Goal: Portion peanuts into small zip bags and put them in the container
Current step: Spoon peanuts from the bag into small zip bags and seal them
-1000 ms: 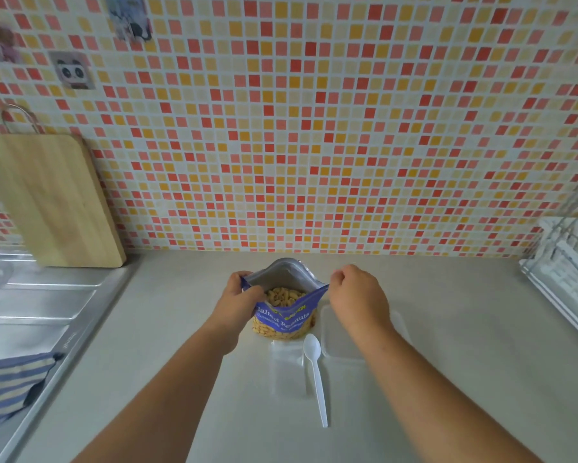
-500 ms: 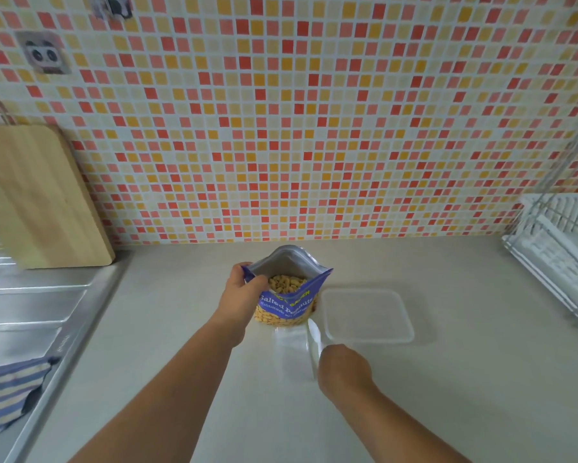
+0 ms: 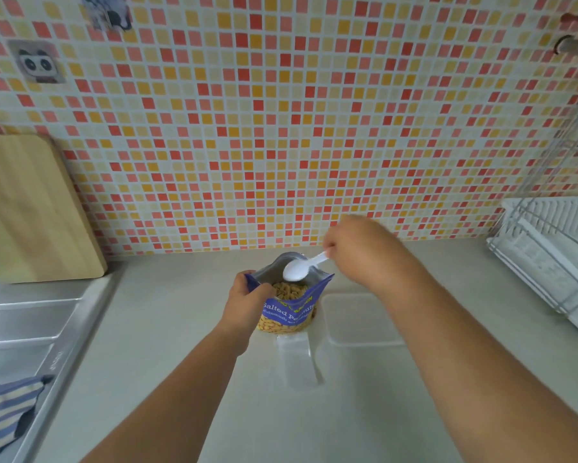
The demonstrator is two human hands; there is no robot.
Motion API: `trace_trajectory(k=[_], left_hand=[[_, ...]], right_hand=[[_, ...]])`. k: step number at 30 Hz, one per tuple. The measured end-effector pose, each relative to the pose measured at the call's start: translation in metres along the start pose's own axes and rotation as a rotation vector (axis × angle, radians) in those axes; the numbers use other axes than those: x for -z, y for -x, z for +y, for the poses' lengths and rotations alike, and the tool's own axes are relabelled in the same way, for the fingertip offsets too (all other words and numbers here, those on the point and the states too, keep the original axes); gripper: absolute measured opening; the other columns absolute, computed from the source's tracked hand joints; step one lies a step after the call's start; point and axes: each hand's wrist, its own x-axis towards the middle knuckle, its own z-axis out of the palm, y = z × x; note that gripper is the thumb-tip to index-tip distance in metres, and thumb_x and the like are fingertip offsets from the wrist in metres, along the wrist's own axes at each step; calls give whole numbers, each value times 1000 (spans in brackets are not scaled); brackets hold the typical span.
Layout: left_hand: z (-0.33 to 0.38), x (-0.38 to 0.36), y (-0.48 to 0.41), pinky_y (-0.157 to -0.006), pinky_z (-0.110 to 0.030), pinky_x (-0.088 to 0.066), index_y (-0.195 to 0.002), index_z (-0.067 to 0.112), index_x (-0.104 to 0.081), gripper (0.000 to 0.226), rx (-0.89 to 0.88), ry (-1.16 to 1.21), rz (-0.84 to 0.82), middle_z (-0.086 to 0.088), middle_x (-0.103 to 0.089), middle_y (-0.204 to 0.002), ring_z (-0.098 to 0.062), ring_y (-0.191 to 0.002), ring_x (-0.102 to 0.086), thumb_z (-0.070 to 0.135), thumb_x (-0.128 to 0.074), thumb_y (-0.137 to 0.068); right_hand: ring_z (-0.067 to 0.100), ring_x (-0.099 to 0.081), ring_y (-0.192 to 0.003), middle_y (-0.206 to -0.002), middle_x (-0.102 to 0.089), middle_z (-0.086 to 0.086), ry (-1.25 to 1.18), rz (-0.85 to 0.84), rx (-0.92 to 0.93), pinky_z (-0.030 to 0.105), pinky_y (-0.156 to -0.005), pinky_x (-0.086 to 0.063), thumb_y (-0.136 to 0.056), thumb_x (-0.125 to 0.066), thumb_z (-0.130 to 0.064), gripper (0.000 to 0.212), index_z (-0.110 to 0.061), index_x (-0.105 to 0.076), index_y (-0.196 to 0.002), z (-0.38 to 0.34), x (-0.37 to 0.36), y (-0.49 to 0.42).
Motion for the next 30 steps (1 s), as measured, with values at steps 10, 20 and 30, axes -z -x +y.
trace_trajectory(k=[10, 20, 30], left_hand=[[-1, -4, 0, -92, -37, -50, -103, 26, -50, 37, -24, 34, 28, -11, -60, -112, -23, -103, -60, 20, -57, -68], [-32, 0, 14, -107, -39, -37, -127, 24, -39, 36, 85, 280, 253, -3, -44, -124, -24, -114, -43, 39, -46, -95], [-109, -32, 18, -101, -44, -46, -114, 21, -59, 46, 406, -53, 221, -6, -63, -115, -28, -108, -59, 51, -45, -82]], right_hand=[[24, -54, -91, -104, -56, 5, -84, -474, -96, 33, -78, -44, -81, -70, -33, 58, -15, -47, -130, -57, -62, -64], [31, -62, -108, -118, -65, 14, -318, -316, -40, 30, -85, -49, -93, -43, -26, 34, -7, -63, -112, 22, -113, 9], [26, -60, -113, -120, -64, 10, -507, -284, -130, 29, -91, -46, -90, -54, -36, 38, -8, -58, -115, -22, -223, 16]])
